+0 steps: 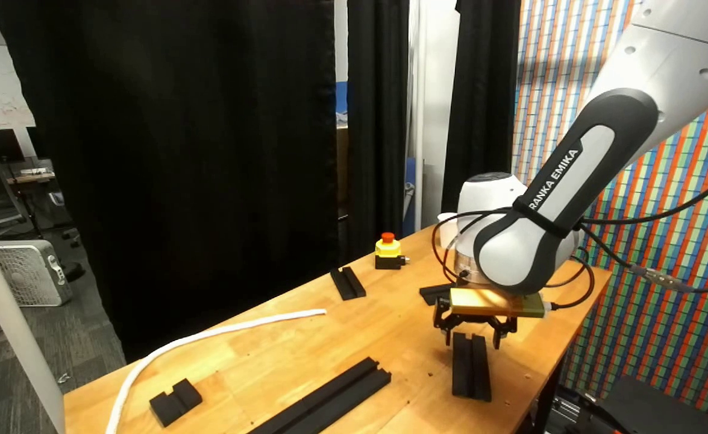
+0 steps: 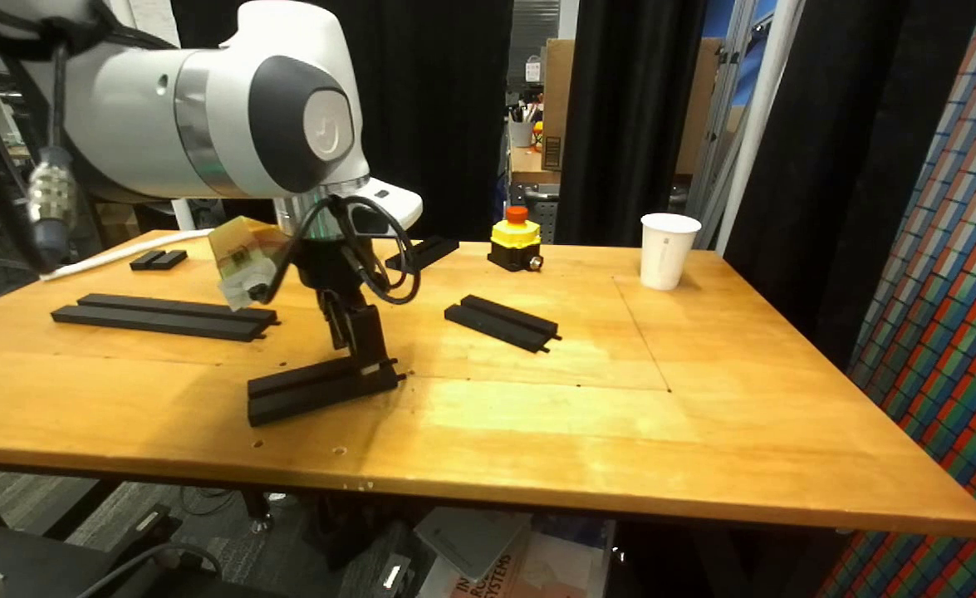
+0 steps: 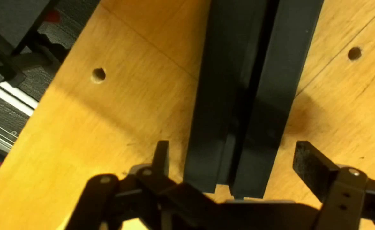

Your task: Connect the four black pieces together

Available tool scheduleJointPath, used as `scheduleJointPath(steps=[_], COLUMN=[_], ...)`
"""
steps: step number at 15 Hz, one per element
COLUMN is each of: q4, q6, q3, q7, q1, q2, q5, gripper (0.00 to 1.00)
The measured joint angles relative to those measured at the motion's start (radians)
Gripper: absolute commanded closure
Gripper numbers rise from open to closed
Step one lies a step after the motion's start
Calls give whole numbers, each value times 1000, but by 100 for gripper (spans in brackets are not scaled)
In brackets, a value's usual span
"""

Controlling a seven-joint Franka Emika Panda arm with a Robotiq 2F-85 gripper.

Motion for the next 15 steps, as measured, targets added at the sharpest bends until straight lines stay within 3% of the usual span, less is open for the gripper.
scheduleJointPath(steps=[7, 12, 13, 15], q4=[0, 1, 1, 2], q6=[54, 53, 52, 52], q3=[-8, 8, 10, 13], q7=[-266, -344, -346, -343], q1=[-10, -1, 1, 3], q2=[49, 60, 59, 59], q5=[221, 375, 394, 402], gripper=[0, 0, 25, 33])
